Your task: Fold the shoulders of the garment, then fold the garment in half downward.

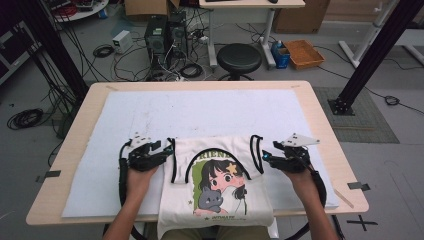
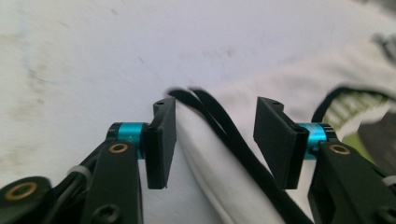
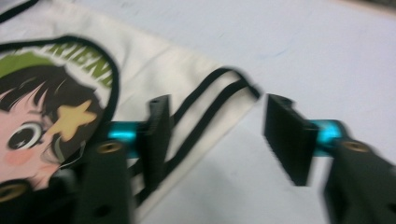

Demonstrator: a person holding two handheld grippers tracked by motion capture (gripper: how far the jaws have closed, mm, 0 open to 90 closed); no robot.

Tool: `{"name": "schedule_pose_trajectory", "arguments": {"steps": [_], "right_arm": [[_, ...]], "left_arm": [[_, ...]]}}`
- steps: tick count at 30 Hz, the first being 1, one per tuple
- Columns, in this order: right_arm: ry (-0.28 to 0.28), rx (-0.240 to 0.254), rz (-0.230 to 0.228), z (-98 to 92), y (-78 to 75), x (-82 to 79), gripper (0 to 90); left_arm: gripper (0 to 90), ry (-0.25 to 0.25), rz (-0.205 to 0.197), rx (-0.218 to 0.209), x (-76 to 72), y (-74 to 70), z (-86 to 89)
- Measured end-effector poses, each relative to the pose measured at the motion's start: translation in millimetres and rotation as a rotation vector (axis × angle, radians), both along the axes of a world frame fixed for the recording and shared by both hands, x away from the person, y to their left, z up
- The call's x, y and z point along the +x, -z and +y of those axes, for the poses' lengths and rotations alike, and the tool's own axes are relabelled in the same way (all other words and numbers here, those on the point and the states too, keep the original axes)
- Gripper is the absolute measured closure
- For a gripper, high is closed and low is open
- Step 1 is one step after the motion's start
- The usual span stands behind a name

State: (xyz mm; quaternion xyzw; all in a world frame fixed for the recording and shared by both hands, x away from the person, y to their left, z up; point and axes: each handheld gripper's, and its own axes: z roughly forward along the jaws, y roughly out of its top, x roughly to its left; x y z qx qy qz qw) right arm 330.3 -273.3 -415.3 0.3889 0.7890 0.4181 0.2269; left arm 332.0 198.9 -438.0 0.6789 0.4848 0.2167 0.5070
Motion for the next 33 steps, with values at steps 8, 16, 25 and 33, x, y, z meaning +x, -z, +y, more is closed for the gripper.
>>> {"name": "schedule_pose_trajectory", "arguments": {"steps": [8,16,25,33], "right_arm": [[0.092,0.062,-0.083,-34.6,-3.1,-4.1,20.7],[0.072,0.066,-0.086,-44.2,-3.9,-5.3,20.7],[0.067,0.068,-0.061,-49.6,2.8,-2.7,20.7],[0.054,0.060,-0.040,-43.8,5.9,-0.6,20.7]], "left_arm": [[28.9,0.058,-0.101,-0.140,-2.4,-4.7,26.5],[25.5,0.157,-0.136,-0.146,-4.4,-11.3,27.8],[25.7,0.160,-0.123,-0.110,-2.2,-9.2,26.0],[25.8,0.123,-0.110,-0.094,-2.1,-7.6,28.6]]}}
